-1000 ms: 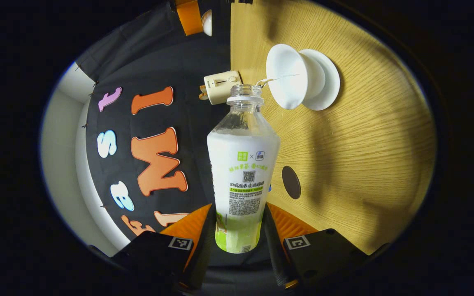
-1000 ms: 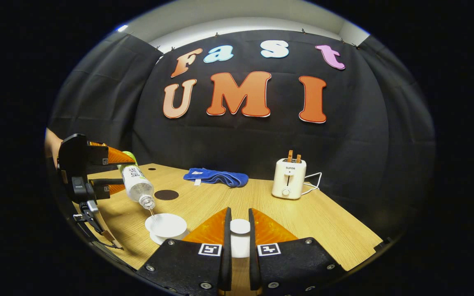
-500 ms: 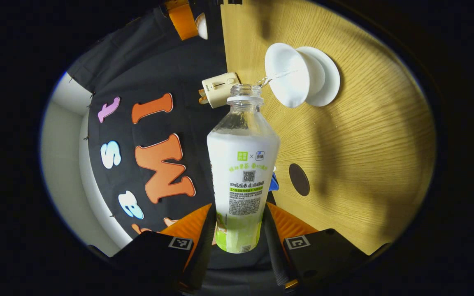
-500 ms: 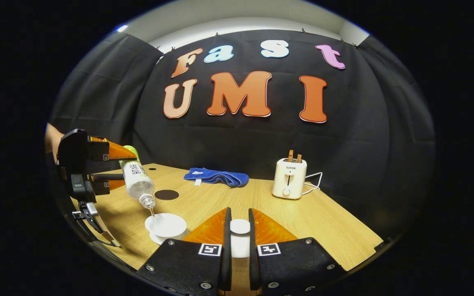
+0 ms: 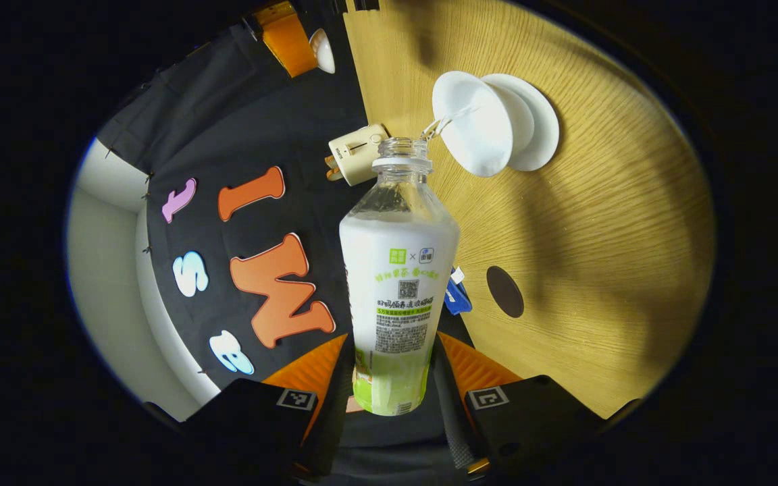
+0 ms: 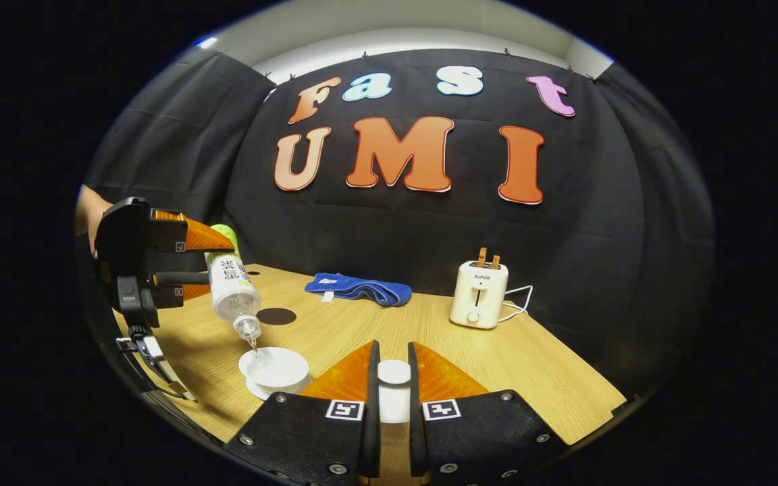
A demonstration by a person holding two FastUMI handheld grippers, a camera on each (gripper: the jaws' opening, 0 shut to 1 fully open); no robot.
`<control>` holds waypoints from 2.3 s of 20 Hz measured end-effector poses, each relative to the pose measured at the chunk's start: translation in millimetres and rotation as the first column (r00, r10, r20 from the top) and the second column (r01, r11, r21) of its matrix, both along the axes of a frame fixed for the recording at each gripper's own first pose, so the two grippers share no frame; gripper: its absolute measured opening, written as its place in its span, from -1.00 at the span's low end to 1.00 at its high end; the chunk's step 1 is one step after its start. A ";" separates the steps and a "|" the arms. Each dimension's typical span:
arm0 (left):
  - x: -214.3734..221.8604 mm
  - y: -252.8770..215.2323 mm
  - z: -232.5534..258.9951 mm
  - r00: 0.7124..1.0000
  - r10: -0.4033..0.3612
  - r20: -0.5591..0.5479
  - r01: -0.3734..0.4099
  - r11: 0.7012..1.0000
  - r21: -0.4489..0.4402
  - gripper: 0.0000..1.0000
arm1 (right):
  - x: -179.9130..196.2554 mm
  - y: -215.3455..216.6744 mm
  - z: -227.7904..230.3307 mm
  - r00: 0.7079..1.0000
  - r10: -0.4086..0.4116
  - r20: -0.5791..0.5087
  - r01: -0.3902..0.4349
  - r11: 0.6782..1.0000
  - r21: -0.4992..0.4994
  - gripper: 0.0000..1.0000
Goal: Open the teacup lid with one hand, grasp the water bottle and pour water into the teacup with the other hand; after pouring, place the water bottle on the coaster and then close the teacup lid.
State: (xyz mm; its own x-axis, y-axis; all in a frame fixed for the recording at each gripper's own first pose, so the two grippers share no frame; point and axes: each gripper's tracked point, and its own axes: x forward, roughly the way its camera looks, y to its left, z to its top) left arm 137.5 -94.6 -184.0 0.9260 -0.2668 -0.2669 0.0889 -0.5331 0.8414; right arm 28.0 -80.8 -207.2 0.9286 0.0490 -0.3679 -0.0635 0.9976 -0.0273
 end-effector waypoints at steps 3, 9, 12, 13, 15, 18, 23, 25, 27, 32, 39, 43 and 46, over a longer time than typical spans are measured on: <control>3.2 -3.5 4.9 0.999 -0.022 0.024 0.021 0.999 0.030 0.34 | 0.7 0.6 -2.4 1.000 0.005 -0.008 -0.005 1.000 -0.002 -0.65; 5.2 -8.3 11.1 0.998 -0.043 0.042 0.040 0.997 0.063 0.27 | -0.3 -1.4 -0.8 1.000 0.007 -0.005 -0.007 1.000 -0.007 -0.65; 6.2 -10.6 14.0 0.997 -0.051 0.055 0.047 0.996 0.077 0.27 | -1.5 -2.5 -0.3 1.000 0.007 -0.006 -0.007 1.000 -0.012 -0.65; 7.1 -11.5 15.0 0.997 -0.054 0.056 0.049 0.995 0.083 0.27 | -1.8 -2.4 0.3 1.000 0.009 -0.005 -0.009 1.000 -0.013 -0.65; 7.7 -14.3 17.3 0.996 -0.066 0.063 0.060 0.993 0.098 0.28 | -1.9 -4.0 0.9 1.000 0.006 -0.003 -0.006 1.000 -0.010 -0.65; 8.8 -17.2 19.6 0.994 -0.082 0.073 0.073 0.990 0.122 0.34 | -2.2 -4.2 0.8 1.000 0.005 -0.002 -0.005 1.000 -0.011 -0.65; 11.2 -25.2 24.0 0.990 -0.115 0.084 0.099 0.979 0.180 0.28 | -5.1 -3.7 0.7 1.000 0.015 -0.002 -0.015 1.000 -0.012 -0.65; 11.0 -26.0 24.3 0.989 -0.118 0.085 0.099 0.975 0.197 0.34 | -5.8 -4.5 2.6 1.000 0.015 0.001 -0.014 1.000 -0.011 -0.65; 11.5 -25.6 21.9 0.989 -0.123 0.080 0.103 0.972 0.213 0.34 | -6.5 -6.1 1.8 1.000 0.012 0.003 -0.012 1.000 -0.007 -0.65; 12.8 -33.7 29.3 0.986 -0.138 0.089 0.114 0.965 0.238 0.34 | -9.5 -11.8 1.7 1.000 0.001 0.003 -0.001 1.000 -0.005 -0.65; 13.5 -34.3 41.4 0.984 -0.136 0.112 0.105 0.963 0.248 0.34 | -9.7 -11.1 5.3 1.000 0.004 0.008 -0.004 1.000 -0.002 -0.65; 12.5 -24.5 33.2 0.992 -0.093 0.082 0.075 0.977 0.200 0.27 | -9.4 -7.9 3.3 1.000 0.005 0.006 -0.005 1.000 0.004 -0.65; 6.1 -22.2 18.6 0.996 -0.074 0.041 0.067 0.987 0.147 0.41 | -9.2 -5.3 3.2 1.000 0.004 0.000 -0.004 1.000 0.006 -0.65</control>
State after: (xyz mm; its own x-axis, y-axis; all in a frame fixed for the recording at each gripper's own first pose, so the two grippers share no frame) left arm 143.6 -116.8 -165.4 0.9186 -0.2934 -0.2648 0.0094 -0.6536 0.7567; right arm 18.8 -86.2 -203.9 0.9285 0.0549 -0.3672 -0.0676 0.9975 -0.0218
